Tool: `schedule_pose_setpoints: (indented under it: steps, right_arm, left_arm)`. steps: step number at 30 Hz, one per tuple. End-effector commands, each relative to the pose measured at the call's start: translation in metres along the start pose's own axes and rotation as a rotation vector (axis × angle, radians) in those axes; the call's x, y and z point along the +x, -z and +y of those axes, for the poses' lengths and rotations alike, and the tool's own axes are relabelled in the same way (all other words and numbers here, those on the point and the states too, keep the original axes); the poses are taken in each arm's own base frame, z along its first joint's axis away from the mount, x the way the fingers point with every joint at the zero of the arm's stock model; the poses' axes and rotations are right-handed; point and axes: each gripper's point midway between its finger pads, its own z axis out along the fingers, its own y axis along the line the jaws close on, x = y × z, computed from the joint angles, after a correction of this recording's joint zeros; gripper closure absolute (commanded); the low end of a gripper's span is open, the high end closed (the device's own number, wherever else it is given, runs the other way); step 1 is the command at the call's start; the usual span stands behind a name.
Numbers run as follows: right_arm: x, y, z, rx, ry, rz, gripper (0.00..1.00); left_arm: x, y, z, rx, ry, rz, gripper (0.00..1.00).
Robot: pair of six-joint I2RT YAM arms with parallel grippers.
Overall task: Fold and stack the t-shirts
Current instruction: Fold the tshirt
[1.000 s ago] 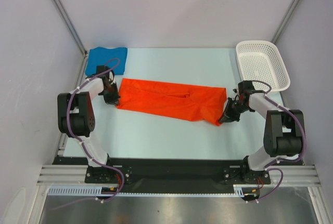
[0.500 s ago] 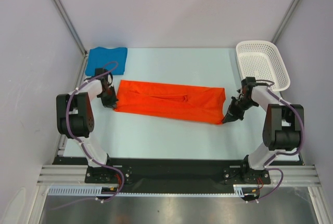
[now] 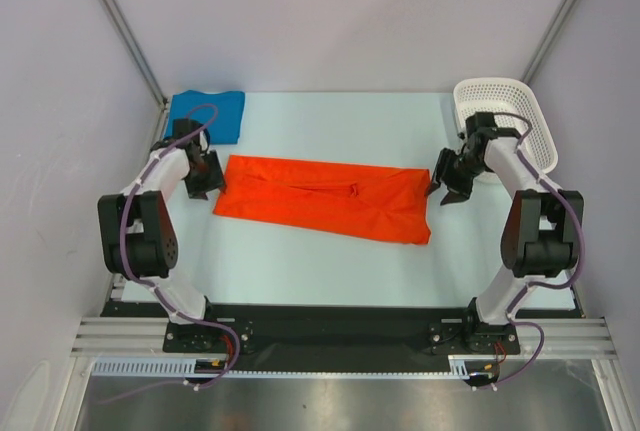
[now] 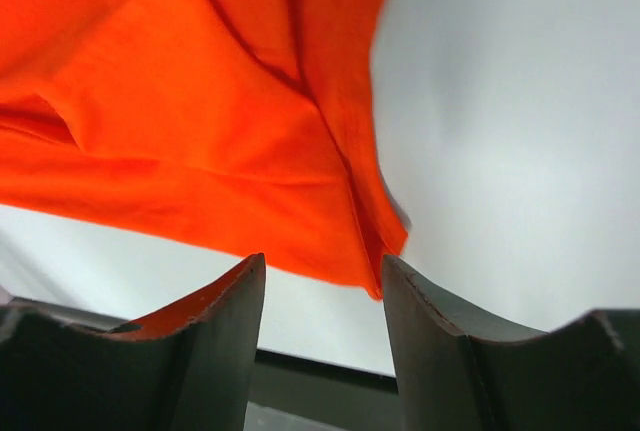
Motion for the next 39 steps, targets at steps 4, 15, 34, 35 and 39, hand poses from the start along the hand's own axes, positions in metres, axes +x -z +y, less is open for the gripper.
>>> schedule_pose_setpoints:
  steps: [4, 15, 34, 35, 39]
  right_arm:
    - [-0.033, -0.023, 0.030, -0.008, 0.122, -0.060, 0.43]
    - [-0.097, -0.042, 0.064, 0.004, 0.141, -0.178, 0.56]
    - [-0.102, -0.094, 0.045, -0.013, 0.064, -0.108, 0.87]
    - [-0.101, -0.097, 0.046, -0.013, 0.068, -0.100, 0.87]
    - [-0.101, -0.093, 0.054, -0.007, 0.096, -0.110, 0.87]
  left_arm:
    - [-0.046, 0.037, -0.016, 0.064, 0.004, -0.143, 0.43]
    - [-0.053, 0.016, -0.088, 0.372, 0.018, -0.068, 0.62]
    - [-0.020, -0.064, -0.039, 0.128, 0.219, 0.135, 0.60]
    - [-0.019, -0.064, -0.040, 0.137, 0.218, 0.137, 0.58]
    - [-0.030, -0.050, -0.049, 0.185, 0.185, 0.091, 0.50]
